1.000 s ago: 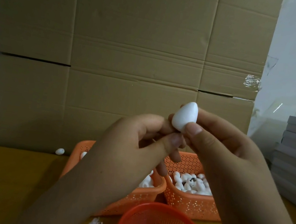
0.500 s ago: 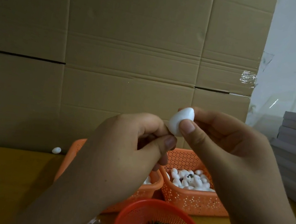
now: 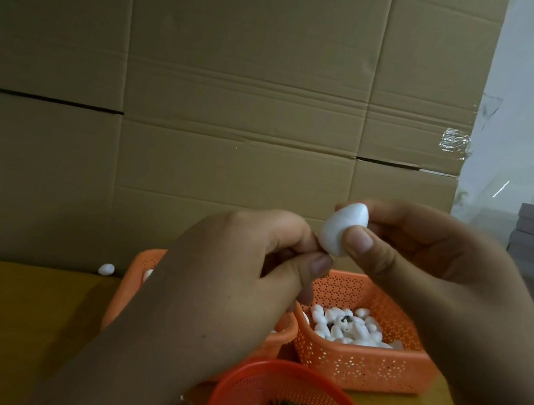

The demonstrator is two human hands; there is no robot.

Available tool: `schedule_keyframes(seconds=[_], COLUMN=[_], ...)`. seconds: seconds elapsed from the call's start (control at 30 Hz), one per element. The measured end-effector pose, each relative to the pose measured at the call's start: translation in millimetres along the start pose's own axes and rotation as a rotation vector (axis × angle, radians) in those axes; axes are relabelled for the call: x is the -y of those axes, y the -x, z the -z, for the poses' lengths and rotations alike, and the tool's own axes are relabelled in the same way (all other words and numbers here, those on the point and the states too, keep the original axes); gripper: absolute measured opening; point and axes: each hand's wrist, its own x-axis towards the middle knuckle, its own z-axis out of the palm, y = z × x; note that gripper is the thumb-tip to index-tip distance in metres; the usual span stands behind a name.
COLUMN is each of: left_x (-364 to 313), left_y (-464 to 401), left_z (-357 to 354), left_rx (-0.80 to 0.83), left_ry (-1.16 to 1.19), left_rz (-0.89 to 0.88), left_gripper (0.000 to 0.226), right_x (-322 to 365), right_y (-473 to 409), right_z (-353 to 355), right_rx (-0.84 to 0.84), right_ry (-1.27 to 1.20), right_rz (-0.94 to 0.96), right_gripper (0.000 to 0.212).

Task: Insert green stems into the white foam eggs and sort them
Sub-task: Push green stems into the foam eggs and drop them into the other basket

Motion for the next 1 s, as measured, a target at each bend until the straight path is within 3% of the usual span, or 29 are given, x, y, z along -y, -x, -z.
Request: schedule_keyframes(seconds=[0.17, 0.27, 0.33, 0.4, 0.5, 0.53, 0.6, 0.67, 0.73, 0.77, 0.83, 1.0], left_x=[3, 18, 31, 43, 58, 62, 69, 74, 78, 80, 84, 85], left_y=[0, -2, -4, -6, -7, -7, -7, -6, -6, -6, -5, -4], left_z=[7, 11, 18, 25, 33, 35, 37, 37, 37, 35, 32, 31], left_rx=[0.119, 0.087, 0.048, 0.057, 0.092, 0.101, 0.115, 0.132, 0.151, 0.167, 0.218, 0.252], left_ry=[0.029, -0.062, -0.143, -0.278, -0.439, -0.478, -0.53, -0.576, -0.616, -0.628, -0.644, -0.642], left_rz=[0.028, 0.112, 0.203, 0.282, 0.373, 0.399, 0.442, 0.466, 0.482, 0.493, 0.518, 0.533], left_gripper=[0.02, 0.026, 0.022, 0.016, 0.015, 0.016, 0.016, 0.016, 0.017, 0.017, 0.017, 0.017], right_x=[-4, -8, -15, -25, -48, -60, -83, -99, -107, -110, -112, -114], right_y=[0, -2, -5, -8, -11, -11, -11, -12, -10, -10, -10, -7], right_z=[0, 4, 10, 16, 22, 22, 23, 23, 23, 22, 21, 4], right_rx=[0.047, -0.07, -0.161, -0.089, 0.204, 0.242, 0.166, 0.059, 0.107, 0.145, 0.199, 0.42], right_ry=[-0.164, -0.087, 0.1, 0.351, 0.527, 0.571, 0.706, 0.863, 0.942, 0.951, 0.926, 0.801], right_rz=[-0.112, -0.175, -0.184, -0.241, -0.505, -0.576, -0.619, -0.586, -0.582, -0.586, -0.584, -0.48], right_gripper=[0.026, 0.03, 0.036, 0.028, 0.009, 0.012, 0.021, 0.051, 0.08, 0.085, 0.077, 0.032])
